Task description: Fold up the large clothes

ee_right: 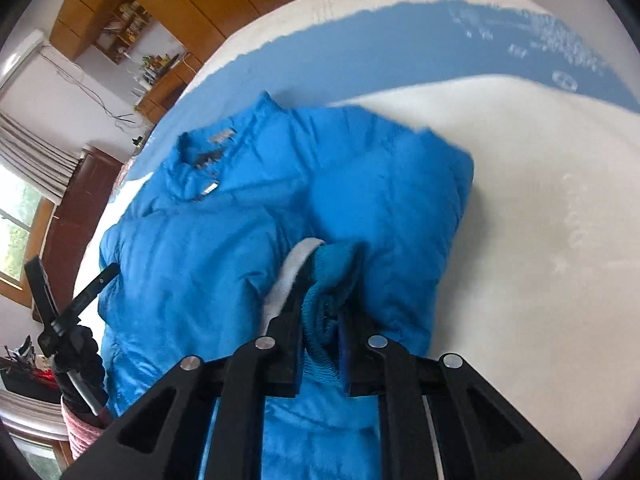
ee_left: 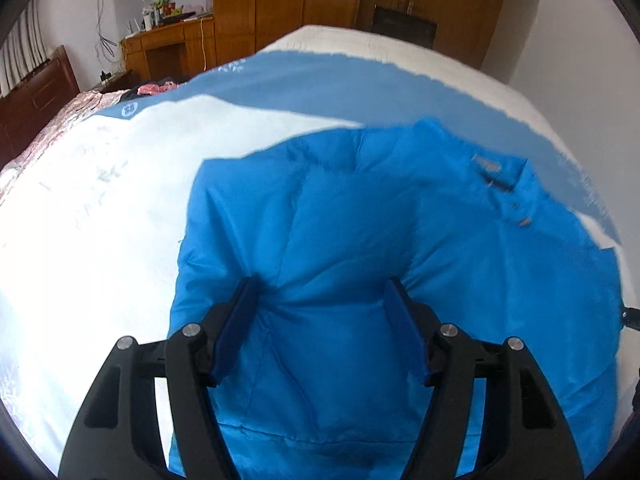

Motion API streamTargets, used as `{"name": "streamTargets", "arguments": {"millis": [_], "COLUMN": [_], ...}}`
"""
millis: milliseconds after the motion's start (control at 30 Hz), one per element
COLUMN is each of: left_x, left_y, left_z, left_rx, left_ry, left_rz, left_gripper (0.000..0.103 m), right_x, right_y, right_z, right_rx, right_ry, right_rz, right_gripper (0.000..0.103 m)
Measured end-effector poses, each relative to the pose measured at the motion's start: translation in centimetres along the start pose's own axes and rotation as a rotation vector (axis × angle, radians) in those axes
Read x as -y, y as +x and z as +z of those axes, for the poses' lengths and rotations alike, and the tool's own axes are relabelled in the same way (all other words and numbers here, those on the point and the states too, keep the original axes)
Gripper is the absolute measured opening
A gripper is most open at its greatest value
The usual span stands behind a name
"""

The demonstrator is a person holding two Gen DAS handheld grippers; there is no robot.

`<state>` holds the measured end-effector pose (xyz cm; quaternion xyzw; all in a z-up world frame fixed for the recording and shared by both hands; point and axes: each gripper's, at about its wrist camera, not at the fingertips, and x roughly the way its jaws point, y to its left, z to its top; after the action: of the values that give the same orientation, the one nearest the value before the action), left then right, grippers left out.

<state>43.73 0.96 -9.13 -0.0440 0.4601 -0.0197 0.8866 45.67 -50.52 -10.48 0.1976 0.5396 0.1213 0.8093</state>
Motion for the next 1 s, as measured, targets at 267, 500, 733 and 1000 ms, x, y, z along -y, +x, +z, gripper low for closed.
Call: {"name": "streamTargets", "arguments": {"millis": [267, 500, 733, 1000], "left_x": [0.2, 4.8, 7.6, 7.5], "left_y": [-0.8, -5.6, -1.2, 0.0], "left_z": [0.2, 0.7, -1.6, -2.9], "left_rx": [-0.003, 0.071, -0.007, 0.011], "left_ry": [-0.012, 0.046, 0.101, 0.136], "left_rz": [0.034, -0.094, -0.064, -0.05], "left_gripper": [0.065, 0.064, 0.063, 0.064], "right_x": [-1.6, -9.4, -11.3, -10.5], "right_y": [-2.2, -5.7, 1.8, 4.7], "right_z": [-0.5, -1.0, -1.5, -3.4], "right_rx": [0.067, 0.187, 0.125, 0.126], "right_ry": [-0.021, -0.19, -0.213, -0.24], "right_rz": [-0.088, -0.077, -0.11, -0.149], "right_gripper": [0.022, 0.026, 0.026, 0.023]}}
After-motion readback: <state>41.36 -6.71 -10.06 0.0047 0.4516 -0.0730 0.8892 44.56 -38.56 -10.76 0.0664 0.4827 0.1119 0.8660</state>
